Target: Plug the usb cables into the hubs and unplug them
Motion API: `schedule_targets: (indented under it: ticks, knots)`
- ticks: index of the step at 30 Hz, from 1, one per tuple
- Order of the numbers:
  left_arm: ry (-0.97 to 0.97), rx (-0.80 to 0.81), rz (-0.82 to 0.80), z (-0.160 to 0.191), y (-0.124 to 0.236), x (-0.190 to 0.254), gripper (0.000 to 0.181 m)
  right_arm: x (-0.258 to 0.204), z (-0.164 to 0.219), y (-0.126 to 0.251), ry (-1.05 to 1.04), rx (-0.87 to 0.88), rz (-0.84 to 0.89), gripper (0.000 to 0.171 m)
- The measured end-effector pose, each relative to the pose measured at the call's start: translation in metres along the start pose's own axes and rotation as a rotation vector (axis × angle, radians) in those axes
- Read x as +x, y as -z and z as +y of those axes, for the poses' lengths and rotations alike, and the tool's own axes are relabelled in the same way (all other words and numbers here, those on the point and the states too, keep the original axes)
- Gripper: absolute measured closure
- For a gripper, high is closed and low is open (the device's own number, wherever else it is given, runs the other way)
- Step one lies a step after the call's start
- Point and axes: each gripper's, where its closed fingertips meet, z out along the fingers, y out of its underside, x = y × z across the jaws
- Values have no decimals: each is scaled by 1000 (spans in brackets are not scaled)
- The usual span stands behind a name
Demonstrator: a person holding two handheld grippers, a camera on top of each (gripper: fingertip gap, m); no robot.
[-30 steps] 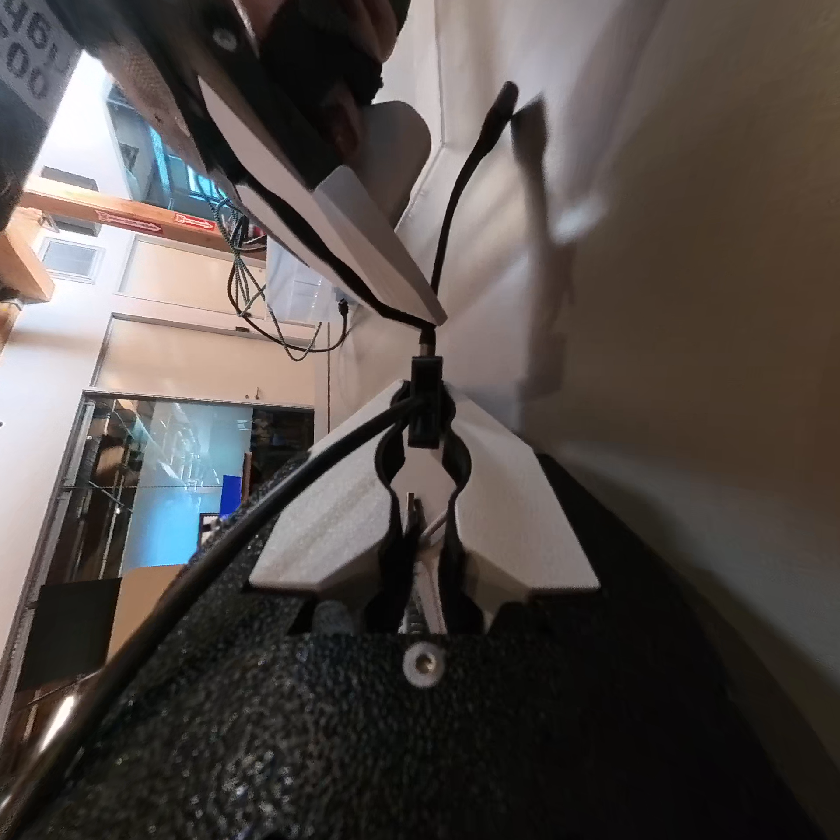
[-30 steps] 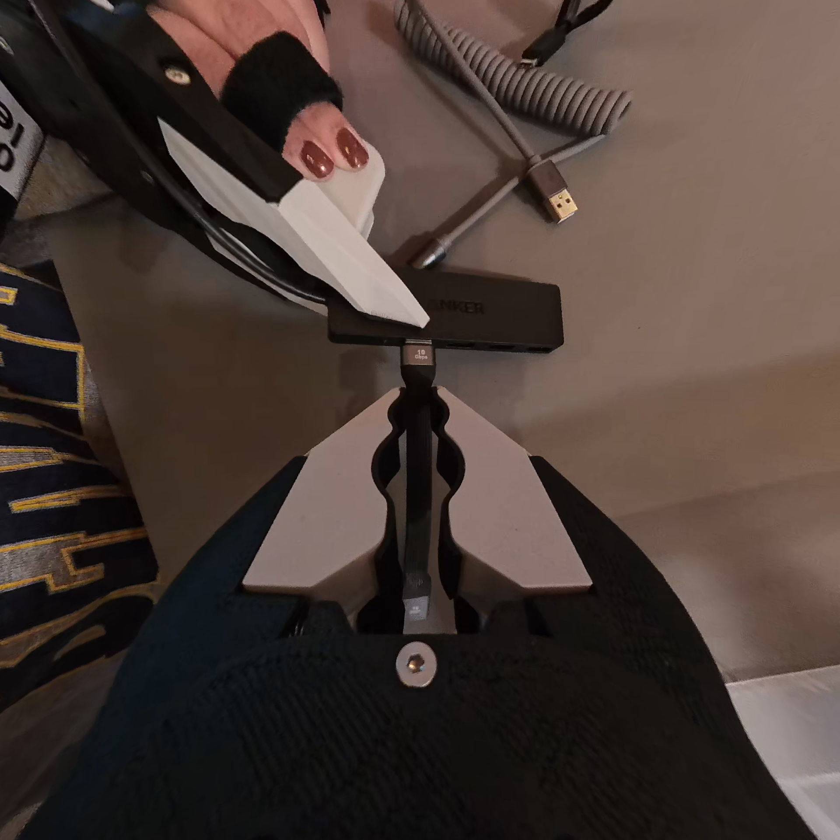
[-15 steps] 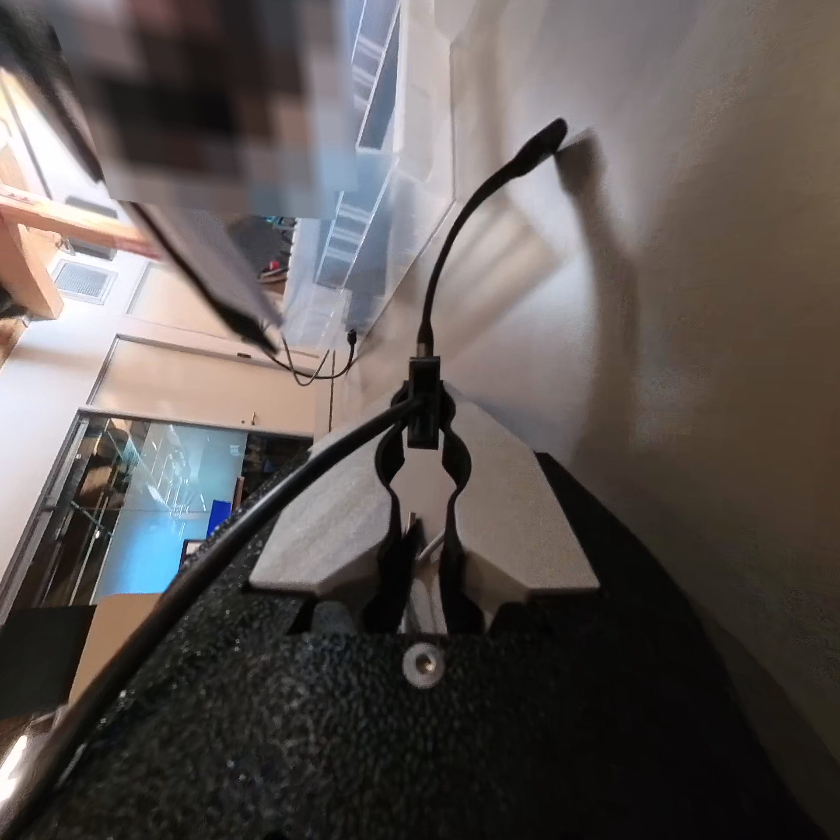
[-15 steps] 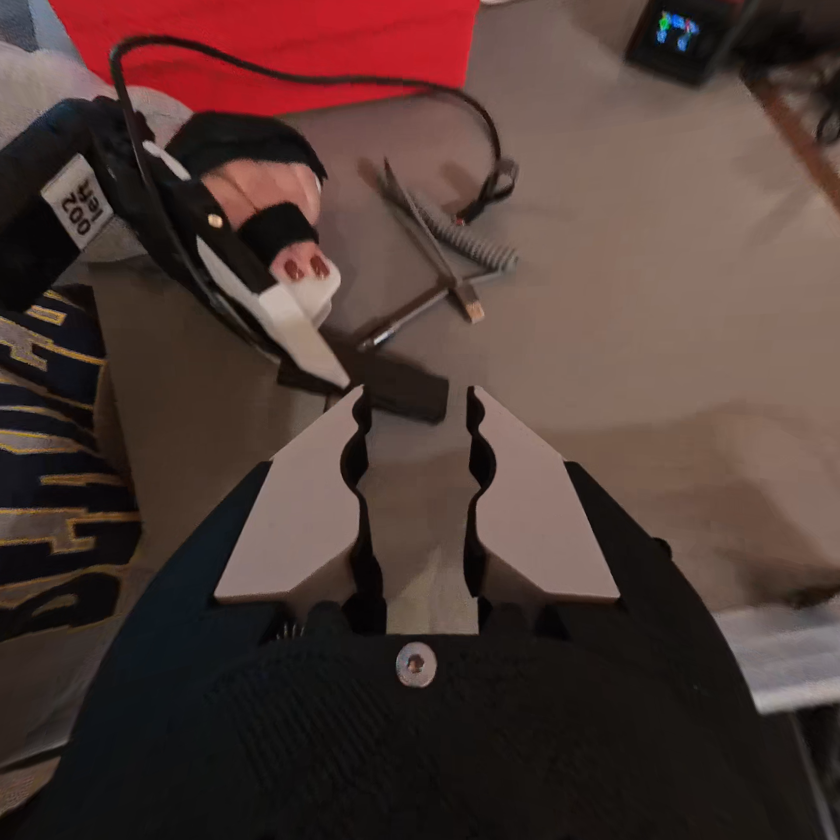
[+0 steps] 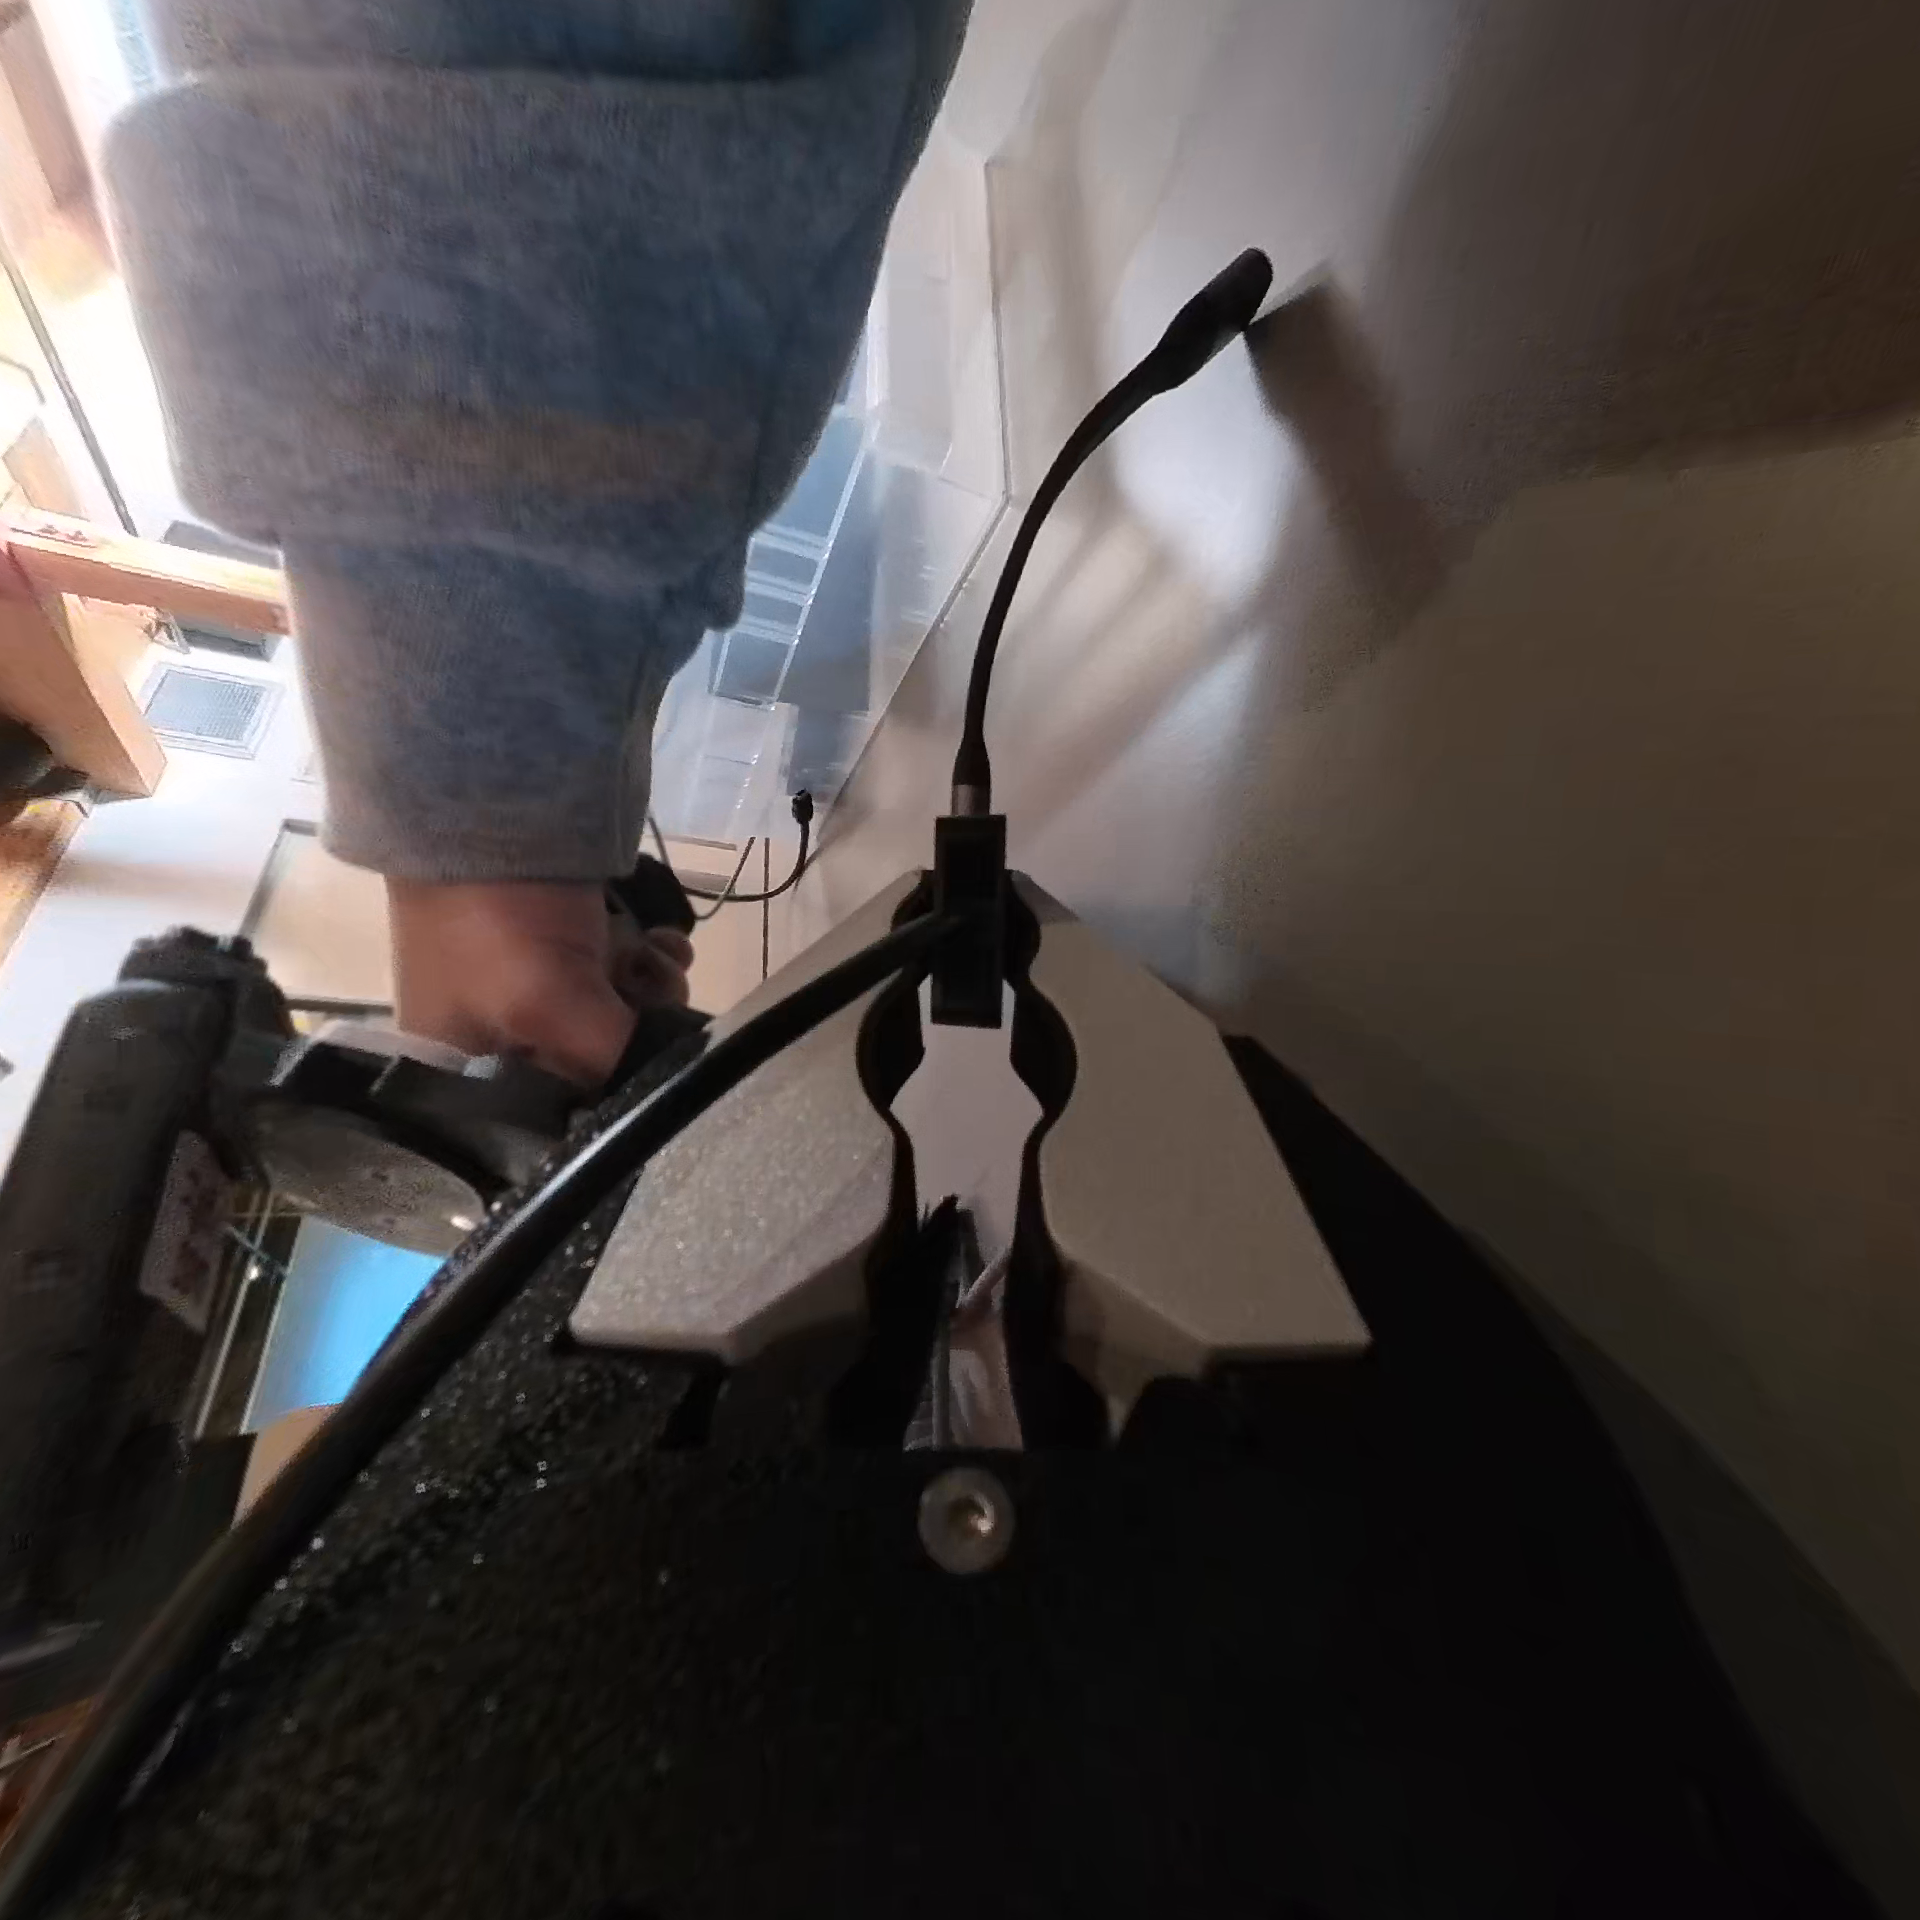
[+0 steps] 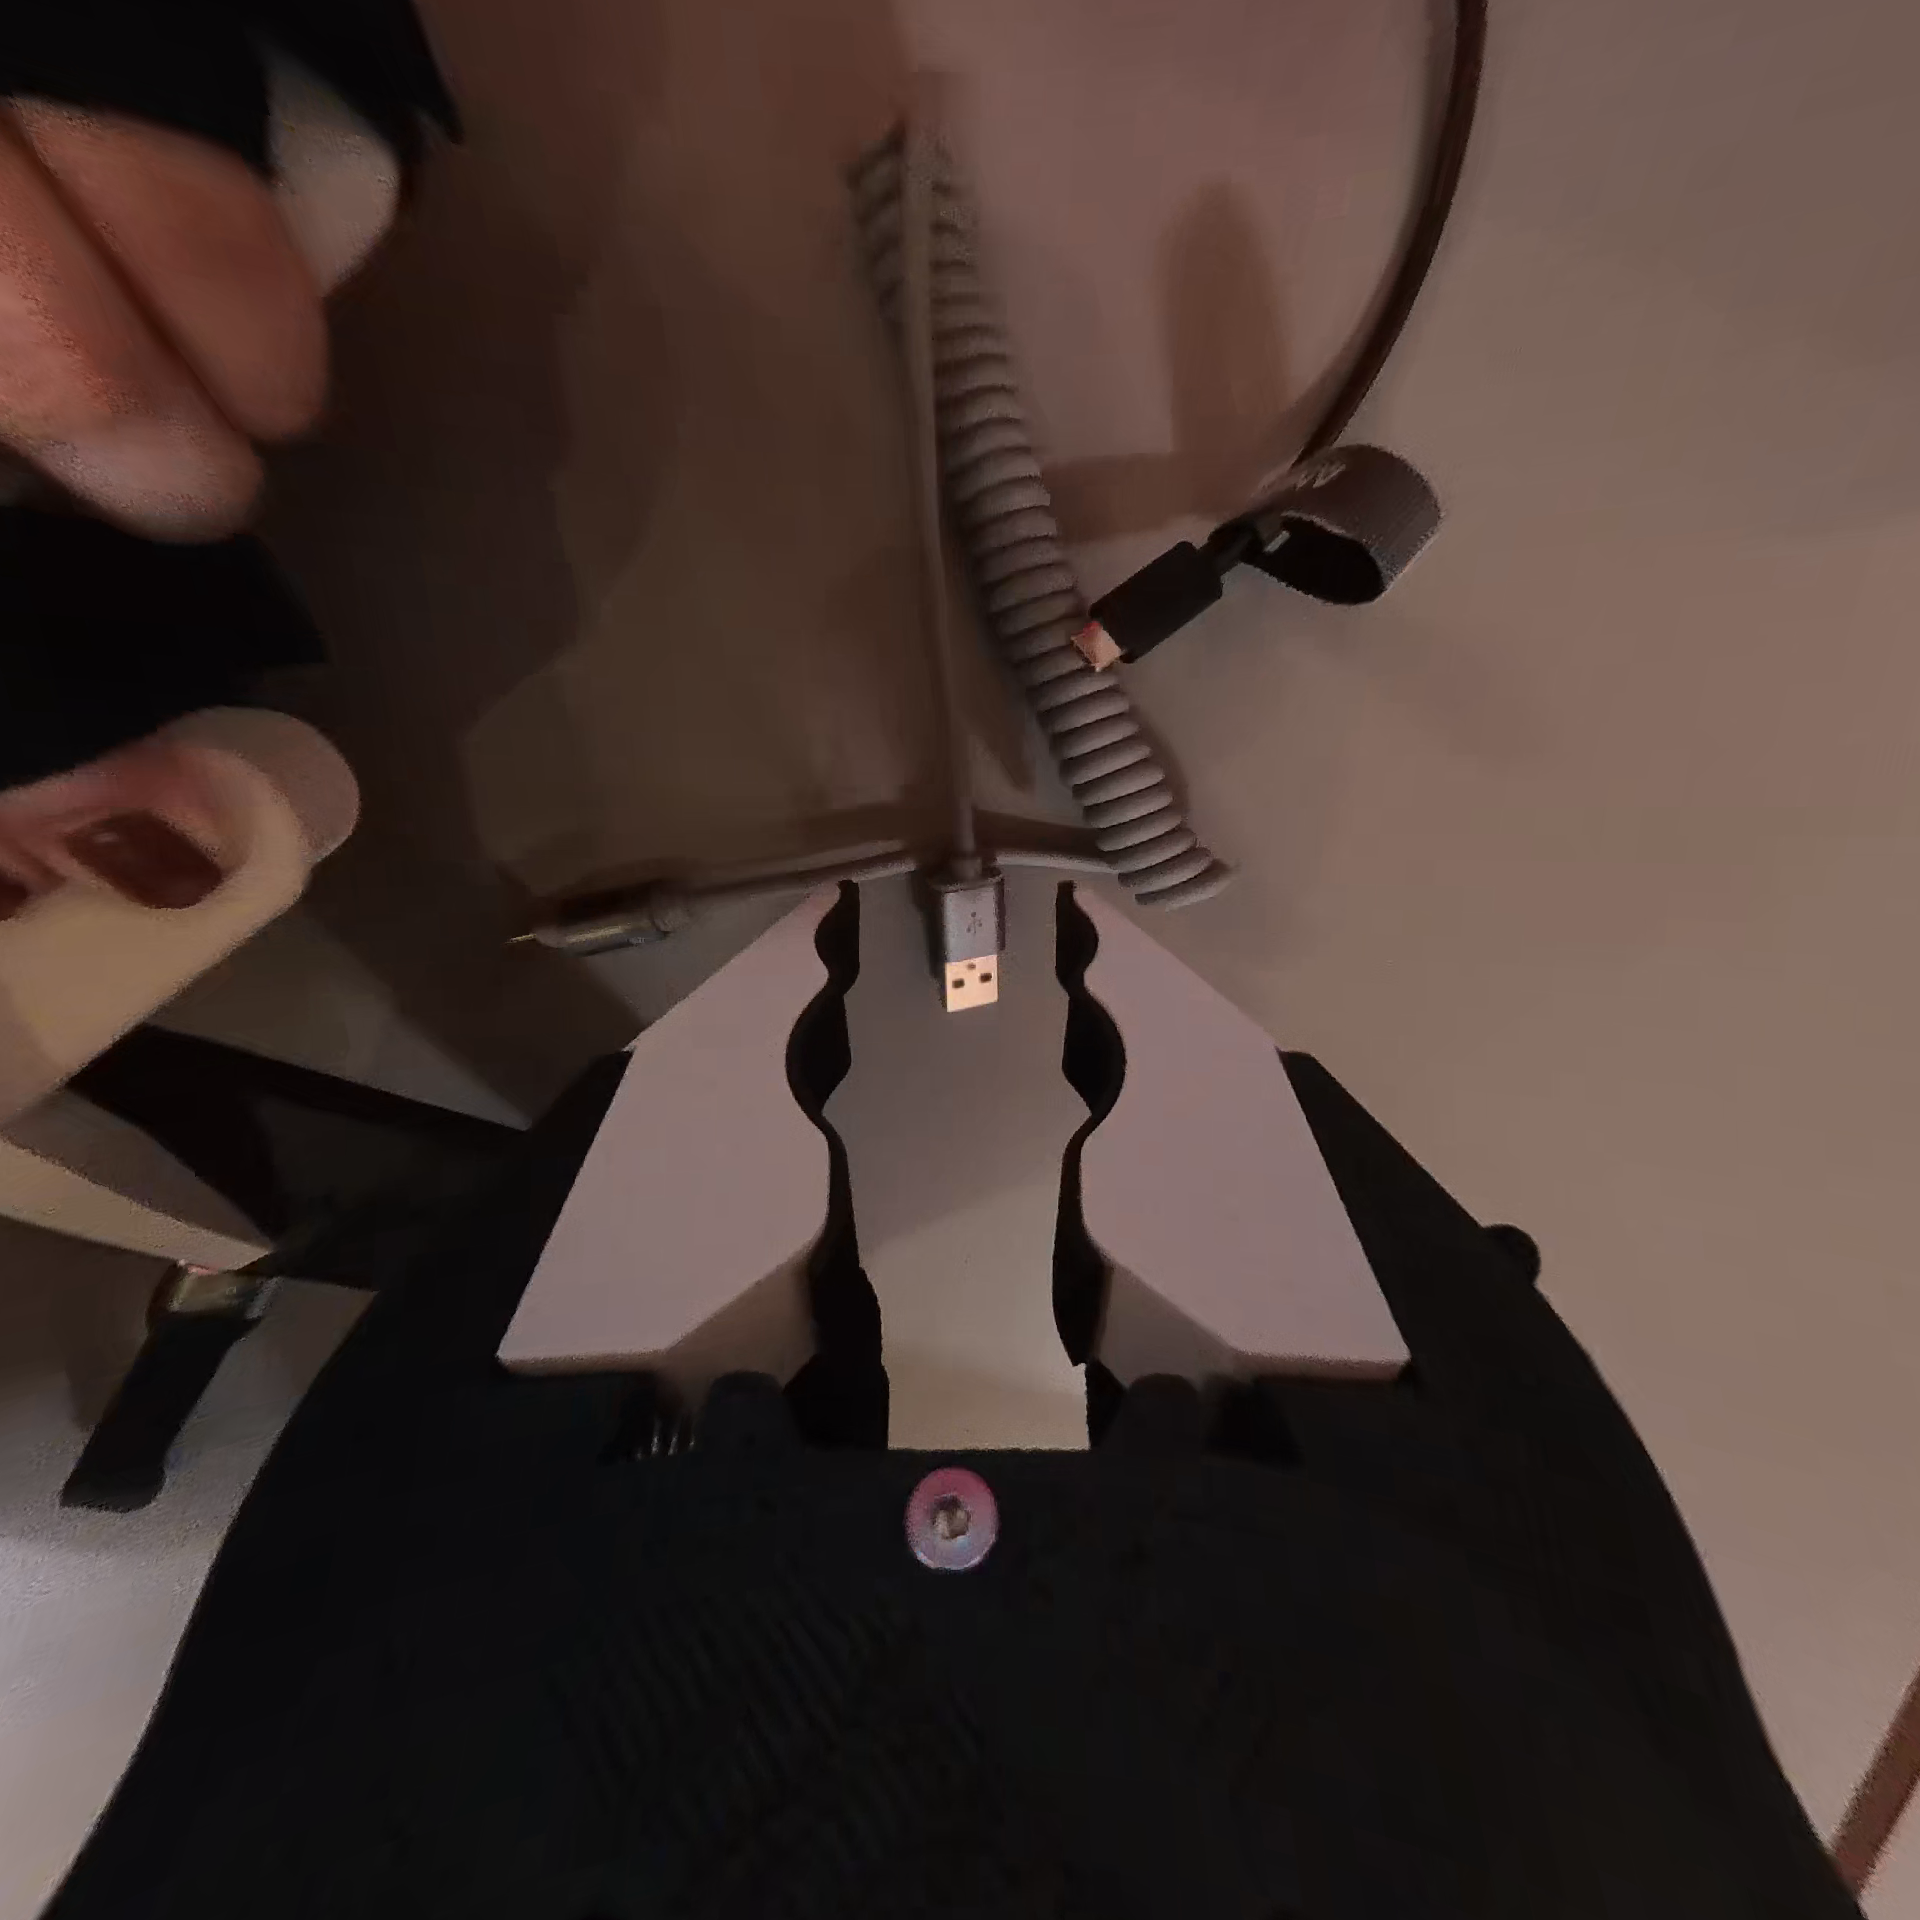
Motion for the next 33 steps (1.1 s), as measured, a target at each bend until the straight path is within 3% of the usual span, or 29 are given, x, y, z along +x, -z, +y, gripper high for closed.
schedule_targets:
  ticks: [7,14,18,26,33]
  knots:
    - [-1,5,7,0,-2,-1,173,2,4,-13,-7,-67,-100,157]
    - [-32,-22,-16,4,-4,-5,173,26,15,-1,-94,-80,35,157]
    - [-151,-145,-126,22,-3,-23,173,48,31,26,-194,-63,160,157]
    - [-85,-228,-266,44,10,-57,173,81,68,111,-381,-43,435,158]
    - [-87,-412,-424,91,42,-95,173,51,105,146,-565,-80,508,158]
